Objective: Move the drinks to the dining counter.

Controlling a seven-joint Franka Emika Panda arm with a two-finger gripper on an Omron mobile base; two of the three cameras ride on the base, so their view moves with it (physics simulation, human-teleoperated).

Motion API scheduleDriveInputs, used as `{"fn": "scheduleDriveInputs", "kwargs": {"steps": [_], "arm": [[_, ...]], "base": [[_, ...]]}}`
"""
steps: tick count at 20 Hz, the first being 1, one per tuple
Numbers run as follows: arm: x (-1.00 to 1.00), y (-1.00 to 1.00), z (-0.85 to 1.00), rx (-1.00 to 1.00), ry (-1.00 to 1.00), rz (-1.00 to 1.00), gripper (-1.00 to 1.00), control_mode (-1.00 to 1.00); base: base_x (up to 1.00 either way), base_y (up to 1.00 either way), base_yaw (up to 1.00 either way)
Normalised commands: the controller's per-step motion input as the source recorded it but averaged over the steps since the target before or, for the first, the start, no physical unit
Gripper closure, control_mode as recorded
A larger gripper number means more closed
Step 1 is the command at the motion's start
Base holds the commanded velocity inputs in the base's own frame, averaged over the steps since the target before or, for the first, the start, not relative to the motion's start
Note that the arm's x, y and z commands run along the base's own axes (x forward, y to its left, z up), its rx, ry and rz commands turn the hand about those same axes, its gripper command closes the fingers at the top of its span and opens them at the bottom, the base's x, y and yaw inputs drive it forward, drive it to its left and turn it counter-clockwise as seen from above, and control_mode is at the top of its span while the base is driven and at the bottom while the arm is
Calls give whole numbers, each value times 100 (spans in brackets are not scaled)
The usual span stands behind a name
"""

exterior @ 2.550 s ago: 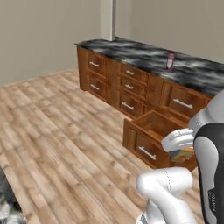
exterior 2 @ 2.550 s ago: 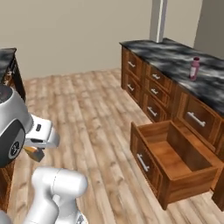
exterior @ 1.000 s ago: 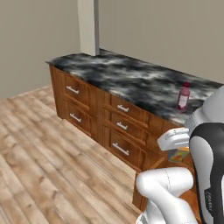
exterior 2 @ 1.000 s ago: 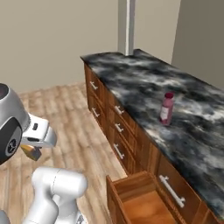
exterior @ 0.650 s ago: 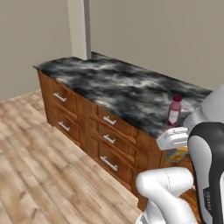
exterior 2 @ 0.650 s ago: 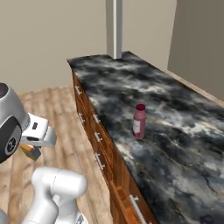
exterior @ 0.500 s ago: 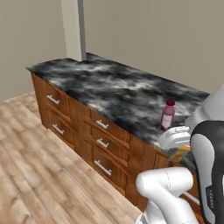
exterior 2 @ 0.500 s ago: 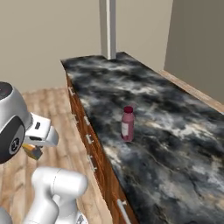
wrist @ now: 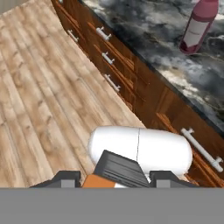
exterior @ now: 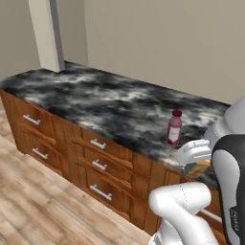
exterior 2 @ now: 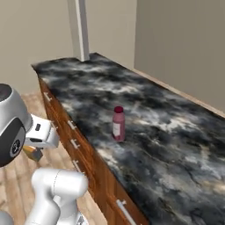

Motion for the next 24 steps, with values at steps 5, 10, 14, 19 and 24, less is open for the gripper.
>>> {"fn": "scheduleDriveInputs", "kwargs": {"steps": [5,10,14,19,24], "arm": [[0,0,0,0,0,0,100,100],[0,0,0,0,0,0,100,100],[0,0,0,0,0,0,100,100],[0,0,0,0,0,0,100,100],[0,0,0,0,0,0,100,100]], "base": [[39,-60,-69],[35,-46,-73],[49,-50,-67],[74,-63,-47],[66,-52,-28]]}}
